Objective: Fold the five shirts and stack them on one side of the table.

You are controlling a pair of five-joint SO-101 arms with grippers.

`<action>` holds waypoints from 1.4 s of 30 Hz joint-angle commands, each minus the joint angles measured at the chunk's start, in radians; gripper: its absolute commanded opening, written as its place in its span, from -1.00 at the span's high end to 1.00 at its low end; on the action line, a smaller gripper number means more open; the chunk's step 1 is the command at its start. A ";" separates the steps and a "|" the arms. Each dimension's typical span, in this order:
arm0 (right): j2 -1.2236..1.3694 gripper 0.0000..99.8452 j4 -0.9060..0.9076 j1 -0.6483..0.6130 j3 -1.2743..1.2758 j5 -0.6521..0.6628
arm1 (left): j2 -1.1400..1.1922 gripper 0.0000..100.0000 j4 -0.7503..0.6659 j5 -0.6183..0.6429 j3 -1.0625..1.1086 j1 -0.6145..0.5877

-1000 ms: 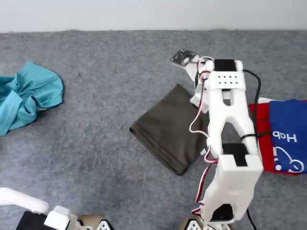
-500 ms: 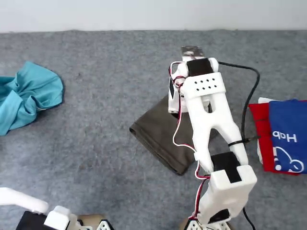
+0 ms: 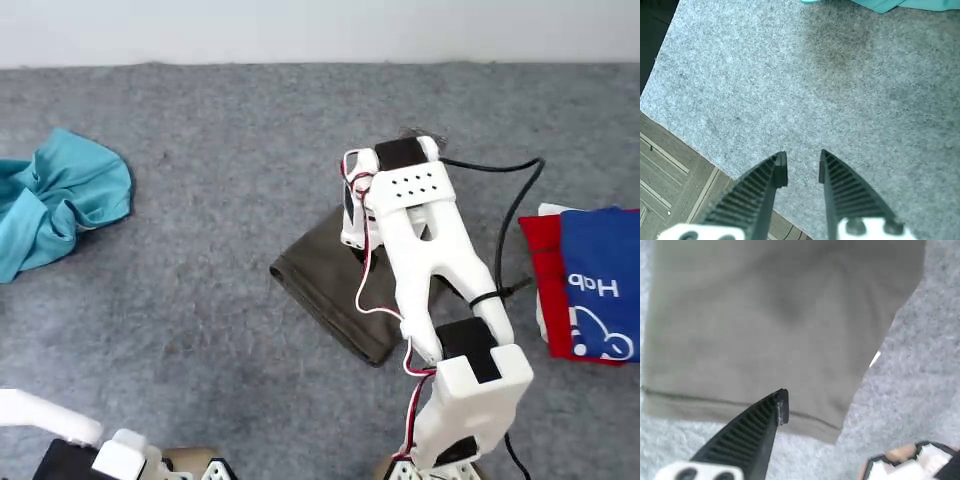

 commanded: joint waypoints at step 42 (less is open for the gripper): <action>-0.490 0.98 -0.585 0.163 0.597 0.637 | -0.037 0.76 0.002 -0.011 -0.036 0.000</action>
